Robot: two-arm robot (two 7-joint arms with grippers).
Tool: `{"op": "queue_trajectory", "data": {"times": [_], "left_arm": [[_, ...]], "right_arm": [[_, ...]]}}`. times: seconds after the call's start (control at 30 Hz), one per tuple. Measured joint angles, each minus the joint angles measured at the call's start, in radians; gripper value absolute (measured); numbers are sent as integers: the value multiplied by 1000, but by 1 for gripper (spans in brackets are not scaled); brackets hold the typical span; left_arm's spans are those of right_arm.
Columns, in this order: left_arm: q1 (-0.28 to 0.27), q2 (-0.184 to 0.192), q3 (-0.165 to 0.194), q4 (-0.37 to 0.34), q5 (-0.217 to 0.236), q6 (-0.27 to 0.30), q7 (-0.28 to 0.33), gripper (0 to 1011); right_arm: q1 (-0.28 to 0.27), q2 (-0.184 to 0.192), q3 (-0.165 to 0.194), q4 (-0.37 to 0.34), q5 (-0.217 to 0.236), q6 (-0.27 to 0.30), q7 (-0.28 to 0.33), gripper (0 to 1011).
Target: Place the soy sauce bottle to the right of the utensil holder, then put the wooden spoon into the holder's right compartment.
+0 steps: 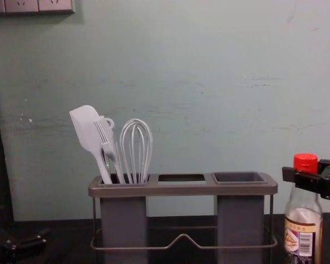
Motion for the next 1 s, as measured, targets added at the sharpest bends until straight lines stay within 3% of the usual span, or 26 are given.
{"op": "queue_trajectory", "data": {"times": [0.9, 1.0], "left_arm": [[0, 0, 0, 0, 0, 0, 0, 1011], [0, 0, 0, 0, 0, 0, 0, 1011]], "right_arm": [[11, -17, -12, 29, -22, -16, 11, 383], [11, -16, -11, 28, -22, -16, 11, 447]]}}
